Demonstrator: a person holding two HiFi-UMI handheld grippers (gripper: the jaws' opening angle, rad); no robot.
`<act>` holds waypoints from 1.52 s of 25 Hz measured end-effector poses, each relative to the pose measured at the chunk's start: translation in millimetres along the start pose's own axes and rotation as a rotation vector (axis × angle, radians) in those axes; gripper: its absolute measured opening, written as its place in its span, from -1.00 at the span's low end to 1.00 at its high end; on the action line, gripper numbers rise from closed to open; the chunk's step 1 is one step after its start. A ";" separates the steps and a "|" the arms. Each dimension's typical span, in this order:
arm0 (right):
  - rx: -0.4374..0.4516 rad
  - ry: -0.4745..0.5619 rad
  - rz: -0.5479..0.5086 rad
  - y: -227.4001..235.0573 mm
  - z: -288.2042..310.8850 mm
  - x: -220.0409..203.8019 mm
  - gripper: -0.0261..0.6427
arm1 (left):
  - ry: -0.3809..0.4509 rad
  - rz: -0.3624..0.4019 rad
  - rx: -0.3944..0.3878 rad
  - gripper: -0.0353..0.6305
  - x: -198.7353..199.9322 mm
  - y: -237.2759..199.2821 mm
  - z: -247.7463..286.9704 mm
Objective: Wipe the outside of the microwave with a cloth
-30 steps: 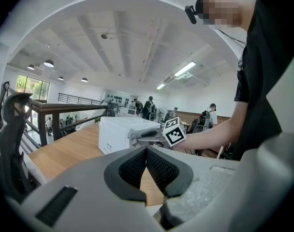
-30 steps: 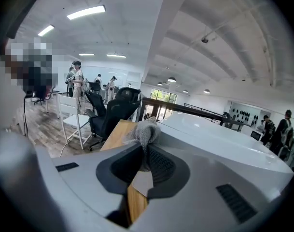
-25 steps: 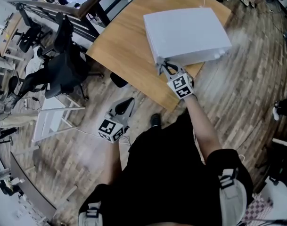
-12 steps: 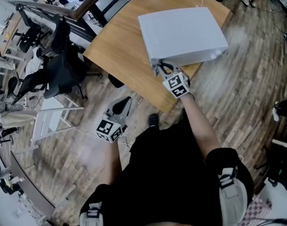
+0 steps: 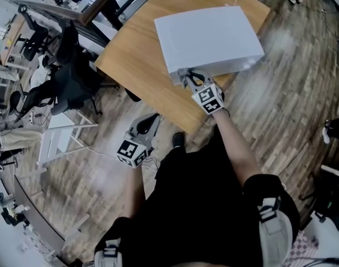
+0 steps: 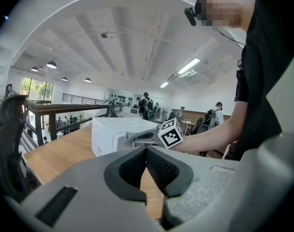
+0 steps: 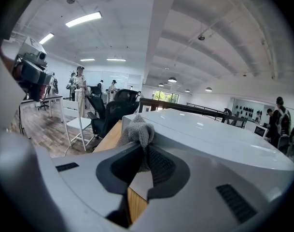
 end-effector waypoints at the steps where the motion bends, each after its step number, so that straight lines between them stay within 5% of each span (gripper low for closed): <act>1: -0.001 0.000 0.001 3.3 -1.8 -1.1 -0.81 | -0.004 0.003 -0.003 -0.89 1.0 2.2 2.6; 38: -0.124 -0.027 0.029 137.9 -80.6 -53.1 -0.81 | 0.001 0.044 -0.043 -0.89 27.0 47.7 97.0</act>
Point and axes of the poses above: the fingertips, and each gripper's own axes: z forward along the fingers, y to its right, x out of its top, the point moved 4 cm from there along -z, backward along the fingers, and after that the axes turned 4 degrees about z, right-handed, at the moved point
